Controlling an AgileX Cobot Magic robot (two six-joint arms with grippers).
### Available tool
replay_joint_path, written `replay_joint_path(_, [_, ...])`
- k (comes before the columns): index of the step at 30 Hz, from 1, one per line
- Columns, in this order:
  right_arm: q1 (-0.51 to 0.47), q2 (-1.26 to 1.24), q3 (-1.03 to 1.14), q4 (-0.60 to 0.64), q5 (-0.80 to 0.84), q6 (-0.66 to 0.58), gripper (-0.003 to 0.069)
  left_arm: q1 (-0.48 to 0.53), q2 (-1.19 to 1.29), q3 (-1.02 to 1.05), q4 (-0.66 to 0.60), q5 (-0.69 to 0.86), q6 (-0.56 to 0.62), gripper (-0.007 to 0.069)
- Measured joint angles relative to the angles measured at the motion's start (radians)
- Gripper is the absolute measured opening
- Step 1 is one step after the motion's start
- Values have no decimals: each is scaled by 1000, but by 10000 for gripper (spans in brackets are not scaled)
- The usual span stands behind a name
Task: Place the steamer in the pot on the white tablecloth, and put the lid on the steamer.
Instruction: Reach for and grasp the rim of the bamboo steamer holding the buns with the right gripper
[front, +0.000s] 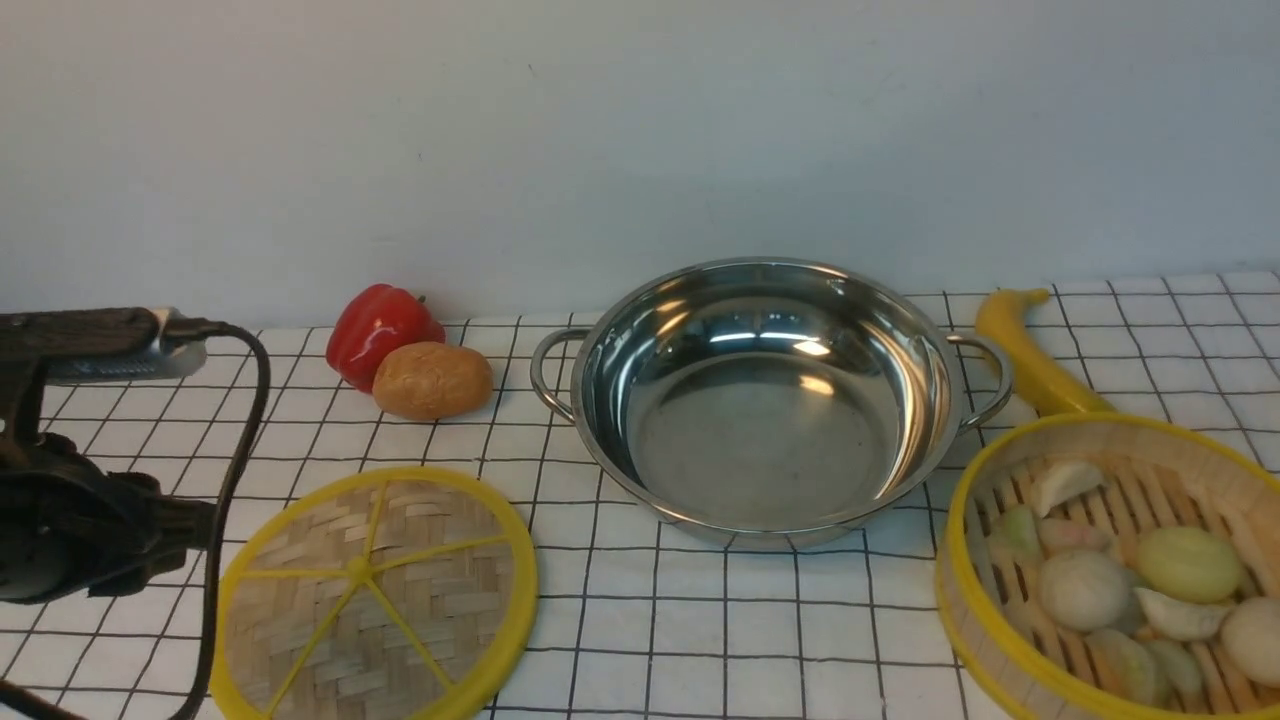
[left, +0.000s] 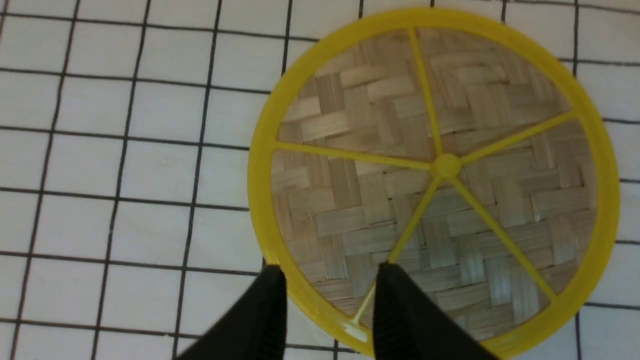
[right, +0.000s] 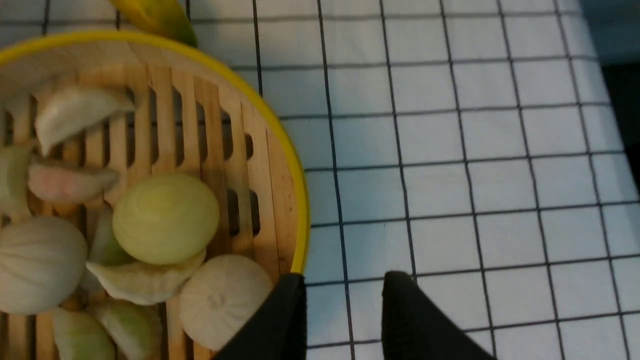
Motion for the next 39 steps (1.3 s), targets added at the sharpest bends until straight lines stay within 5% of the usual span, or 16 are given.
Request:
replay_joint_path(13, [-42,187,-1,166,-119,-42,240,0,27,-2,-22,-10,5,243])
replay_joint_path(39, [-42,478,-2,60,-266,-33,235,0,27,-2,-88,-34,5,243])
